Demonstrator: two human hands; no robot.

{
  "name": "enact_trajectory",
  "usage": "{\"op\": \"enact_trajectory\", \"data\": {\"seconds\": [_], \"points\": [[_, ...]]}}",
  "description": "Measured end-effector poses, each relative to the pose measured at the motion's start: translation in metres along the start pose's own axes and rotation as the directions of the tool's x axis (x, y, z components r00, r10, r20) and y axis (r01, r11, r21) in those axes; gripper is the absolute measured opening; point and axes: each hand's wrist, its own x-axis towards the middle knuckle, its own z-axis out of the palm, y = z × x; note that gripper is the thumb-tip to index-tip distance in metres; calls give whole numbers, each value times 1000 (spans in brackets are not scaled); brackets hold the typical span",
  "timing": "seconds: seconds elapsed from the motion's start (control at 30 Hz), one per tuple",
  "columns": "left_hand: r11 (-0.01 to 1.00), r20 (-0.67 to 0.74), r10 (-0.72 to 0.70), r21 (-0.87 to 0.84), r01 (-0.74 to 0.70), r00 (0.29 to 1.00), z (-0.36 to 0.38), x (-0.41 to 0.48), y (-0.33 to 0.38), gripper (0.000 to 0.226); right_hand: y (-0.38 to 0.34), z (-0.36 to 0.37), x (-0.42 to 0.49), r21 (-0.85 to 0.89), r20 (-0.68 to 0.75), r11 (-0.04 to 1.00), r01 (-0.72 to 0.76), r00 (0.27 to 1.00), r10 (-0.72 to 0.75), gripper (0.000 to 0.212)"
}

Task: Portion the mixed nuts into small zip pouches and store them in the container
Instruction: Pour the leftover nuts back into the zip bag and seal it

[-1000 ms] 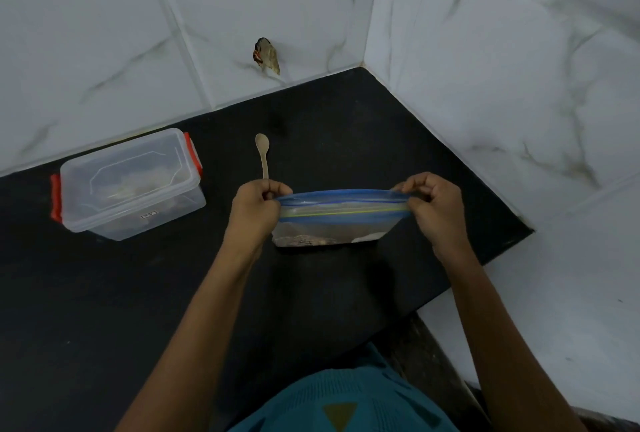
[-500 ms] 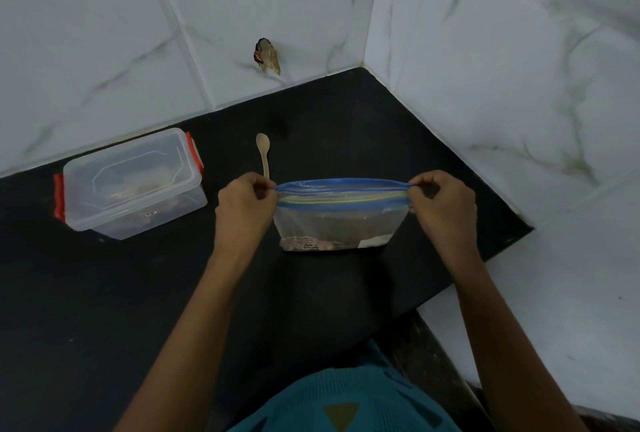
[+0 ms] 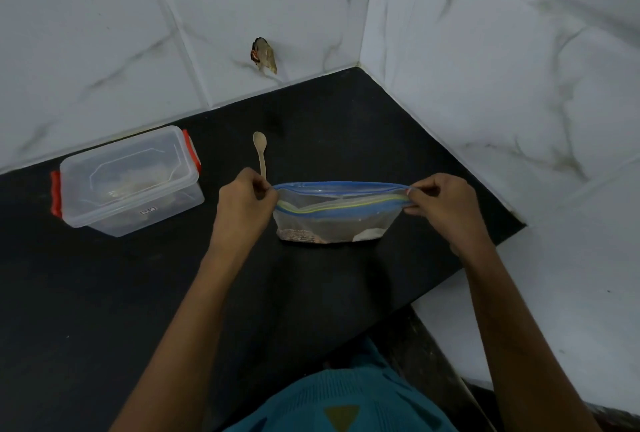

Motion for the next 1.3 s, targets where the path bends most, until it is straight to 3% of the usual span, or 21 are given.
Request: {"op": "enact_trajectory", "data": {"seconds": [0.3, 0.43, 0.7, 0.83, 0.9, 1.0, 1.17, 1.3], "points": [[1000, 34, 6, -17, -5, 999, -9, 1, 13, 5, -11, -11, -1, -164, 114, 984, 74, 992, -56, 14], [999, 17, -43, 28, 42, 999, -8, 2, 13, 10, -15, -14, 0, -274, 88, 956, 100, 993, -78, 7], [993, -27, -82, -84, 80, 996, -4, 3, 21, 20, -24, -12, 1, -26, 93, 999, -31, 995, 33, 14], [981, 4, -110, -161, 110, 994, -4, 3, 21, 14, -24, -14, 1, -13, 125, 999, -44, 991, 45, 14], [929, 80, -190, -309, 206, 978, -9, 5, 23, 5, -23, -18, 2, 1, 130, 998, -58, 990, 58, 15], [790, 203, -298, -496, 360, 933, -17, 8, 28, 14, -24, -27, 5, 127, 138, 984, -128, 984, 111, 15], [674, 324, -272, -608, 420, 906, -23, 7, 37, 18, -27, -32, 9, 184, 120, 968, -171, 981, 150, 11], [673, 339, -286, -595, 440, 896, -22, 8, 33, 20, -21, -28, 9, 87, 53, 992, -86, 995, 82, 14]]}}
